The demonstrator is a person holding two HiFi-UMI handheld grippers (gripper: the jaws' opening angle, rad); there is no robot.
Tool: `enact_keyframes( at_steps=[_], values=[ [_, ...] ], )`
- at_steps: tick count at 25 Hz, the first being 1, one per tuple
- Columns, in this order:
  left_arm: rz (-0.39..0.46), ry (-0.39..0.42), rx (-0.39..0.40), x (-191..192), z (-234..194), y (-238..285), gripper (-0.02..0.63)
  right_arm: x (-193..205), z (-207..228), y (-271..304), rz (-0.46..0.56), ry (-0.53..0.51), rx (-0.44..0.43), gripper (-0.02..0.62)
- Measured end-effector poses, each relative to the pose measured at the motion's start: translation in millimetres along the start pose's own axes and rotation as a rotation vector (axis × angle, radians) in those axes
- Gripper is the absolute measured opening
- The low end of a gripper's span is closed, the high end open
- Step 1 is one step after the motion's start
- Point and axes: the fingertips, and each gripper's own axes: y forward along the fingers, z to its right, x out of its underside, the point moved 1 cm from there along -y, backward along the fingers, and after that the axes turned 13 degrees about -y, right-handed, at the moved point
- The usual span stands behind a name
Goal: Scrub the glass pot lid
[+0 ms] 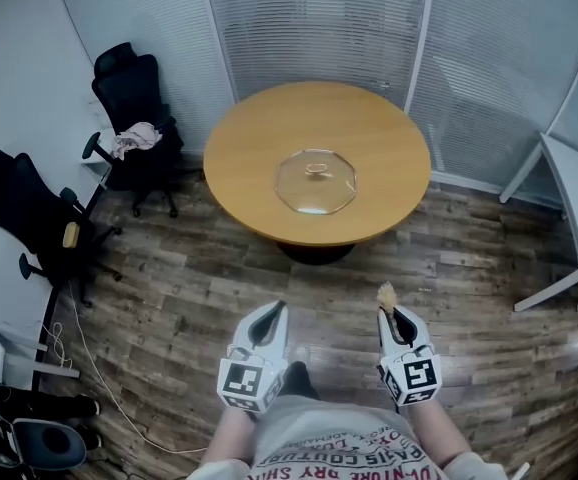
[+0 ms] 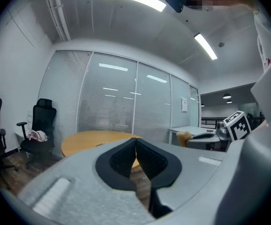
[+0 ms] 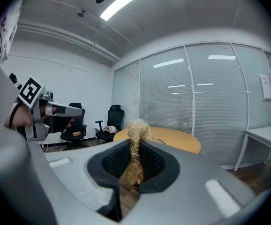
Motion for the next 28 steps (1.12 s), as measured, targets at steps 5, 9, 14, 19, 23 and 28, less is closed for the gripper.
enact_keyframes(
  at_steps=[5, 9, 14, 19, 23, 28],
  values=[
    [-0.007, 0.004, 0.034, -30.0, -65.1, 63.3, 0.008, -24.0, 24.6, 91.9, 0.002, 0.045, 0.049, 0.052],
    [-0.003, -0.001, 0.053, -53.7, -118.8, 111.7, 0.008, -40.4, 34.0, 162.2, -0.008, 0.002, 0.056, 0.052],
    [-0.026, -0.019, 0.065, -58.0, -156.6, 159.4, 0.008, -49.7, 51.9, 224.1, -0.026, -0.014, 0.046, 0.052],
    [-0.047, -0.027, 0.052, -54.6, -172.2, 205.9, 0.008, -40.2, 79.1, 273.5, -0.043, -0.005, 0.015, 0.052],
    [-0.052, -0.032, -0.003, -55.2, -184.8, 252.2, 0.008, -29.7, 110.7, 323.9, -0.041, 0.009, -0.04, 0.052],
    [-0.047, -0.037, -0.084, -64.5, -194.2, 315.1, 0.008, -21.3, 160.0, 395.3, -0.051, -0.031, -0.142, 0.052]
  ],
)
